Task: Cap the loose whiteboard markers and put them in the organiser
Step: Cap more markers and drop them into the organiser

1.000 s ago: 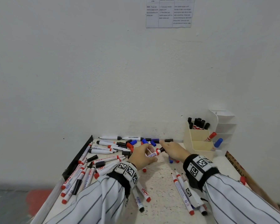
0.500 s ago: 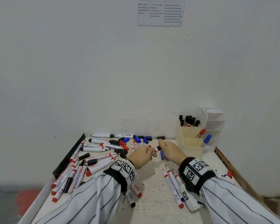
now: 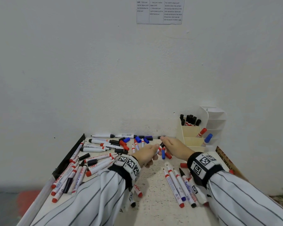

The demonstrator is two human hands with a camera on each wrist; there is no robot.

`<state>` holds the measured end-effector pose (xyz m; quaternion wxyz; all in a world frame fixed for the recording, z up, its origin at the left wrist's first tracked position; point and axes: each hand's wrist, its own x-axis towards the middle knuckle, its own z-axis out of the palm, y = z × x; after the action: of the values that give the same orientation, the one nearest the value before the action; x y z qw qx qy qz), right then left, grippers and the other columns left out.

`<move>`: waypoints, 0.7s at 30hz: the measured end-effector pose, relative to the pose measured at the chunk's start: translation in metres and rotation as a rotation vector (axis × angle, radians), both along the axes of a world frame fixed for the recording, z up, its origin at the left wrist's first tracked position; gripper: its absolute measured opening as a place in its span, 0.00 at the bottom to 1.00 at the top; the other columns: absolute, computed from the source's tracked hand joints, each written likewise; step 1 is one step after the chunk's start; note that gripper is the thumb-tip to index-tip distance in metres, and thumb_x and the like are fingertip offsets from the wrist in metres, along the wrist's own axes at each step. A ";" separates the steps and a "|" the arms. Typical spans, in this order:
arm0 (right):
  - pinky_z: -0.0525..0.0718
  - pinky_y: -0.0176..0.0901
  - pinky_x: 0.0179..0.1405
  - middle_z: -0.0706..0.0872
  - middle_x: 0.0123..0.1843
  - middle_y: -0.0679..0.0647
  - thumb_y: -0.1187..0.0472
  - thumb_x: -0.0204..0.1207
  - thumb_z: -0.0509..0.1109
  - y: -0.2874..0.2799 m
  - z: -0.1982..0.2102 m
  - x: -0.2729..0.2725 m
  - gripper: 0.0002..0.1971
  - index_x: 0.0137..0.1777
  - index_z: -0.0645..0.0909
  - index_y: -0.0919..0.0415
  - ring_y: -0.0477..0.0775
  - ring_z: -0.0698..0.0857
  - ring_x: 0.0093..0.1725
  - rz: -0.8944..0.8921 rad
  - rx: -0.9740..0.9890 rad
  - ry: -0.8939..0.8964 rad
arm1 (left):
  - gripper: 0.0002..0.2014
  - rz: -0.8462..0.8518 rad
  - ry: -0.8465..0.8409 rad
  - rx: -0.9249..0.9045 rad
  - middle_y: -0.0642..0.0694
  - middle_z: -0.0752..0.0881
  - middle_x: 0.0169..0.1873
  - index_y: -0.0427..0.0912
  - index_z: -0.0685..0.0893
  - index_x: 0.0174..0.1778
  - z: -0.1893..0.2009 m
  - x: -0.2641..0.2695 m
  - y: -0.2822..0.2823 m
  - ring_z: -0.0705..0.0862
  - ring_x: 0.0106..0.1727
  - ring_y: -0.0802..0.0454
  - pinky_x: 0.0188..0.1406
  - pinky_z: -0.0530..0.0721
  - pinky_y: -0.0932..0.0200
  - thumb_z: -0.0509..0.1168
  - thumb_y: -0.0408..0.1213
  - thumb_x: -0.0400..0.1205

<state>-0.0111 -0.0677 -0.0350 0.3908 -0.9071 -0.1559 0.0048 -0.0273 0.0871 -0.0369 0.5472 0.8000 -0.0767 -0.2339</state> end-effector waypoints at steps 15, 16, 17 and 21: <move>0.80 0.26 0.26 0.83 0.32 0.52 0.59 0.84 0.58 -0.062 0.019 0.024 0.06 0.50 0.74 0.61 0.38 0.82 0.24 -0.417 0.297 -0.234 | 0.20 -0.098 -0.064 0.737 0.43 0.76 0.43 0.32 0.74 0.69 -0.041 0.001 -0.058 0.81 0.51 0.49 0.43 0.73 0.61 0.55 0.42 0.86; 0.81 0.25 0.26 0.83 0.32 0.52 0.60 0.84 0.58 -0.065 0.019 0.026 0.06 0.51 0.74 0.61 0.37 0.83 0.24 -0.430 0.296 -0.244 | 0.21 -0.127 -0.068 0.765 0.43 0.76 0.43 0.32 0.75 0.69 -0.044 0.000 -0.058 0.80 0.54 0.49 0.45 0.72 0.61 0.55 0.43 0.86; 0.81 0.25 0.27 0.84 0.33 0.52 0.60 0.84 0.58 -0.068 0.019 0.029 0.06 0.53 0.75 0.62 0.37 0.83 0.25 -0.443 0.296 -0.251 | 0.21 -0.135 -0.062 0.783 0.43 0.76 0.39 0.32 0.76 0.68 -0.048 0.000 -0.060 0.79 0.55 0.49 0.45 0.73 0.61 0.56 0.43 0.85; 0.84 0.36 0.37 0.86 0.43 0.61 0.62 0.84 0.57 -0.076 0.026 0.035 0.05 0.53 0.74 0.62 0.49 0.84 0.33 -0.482 0.329 -0.276 | 0.16 -0.093 -0.025 0.764 0.46 0.76 0.33 0.32 0.81 0.58 -0.055 0.008 -0.060 0.82 0.57 0.49 0.43 0.78 0.61 0.61 0.42 0.83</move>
<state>0.0239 -0.1439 -0.0092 0.4975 -0.8346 0.0130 -0.2362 -0.0197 0.0268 -0.0924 0.1976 0.9447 -0.0272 -0.2605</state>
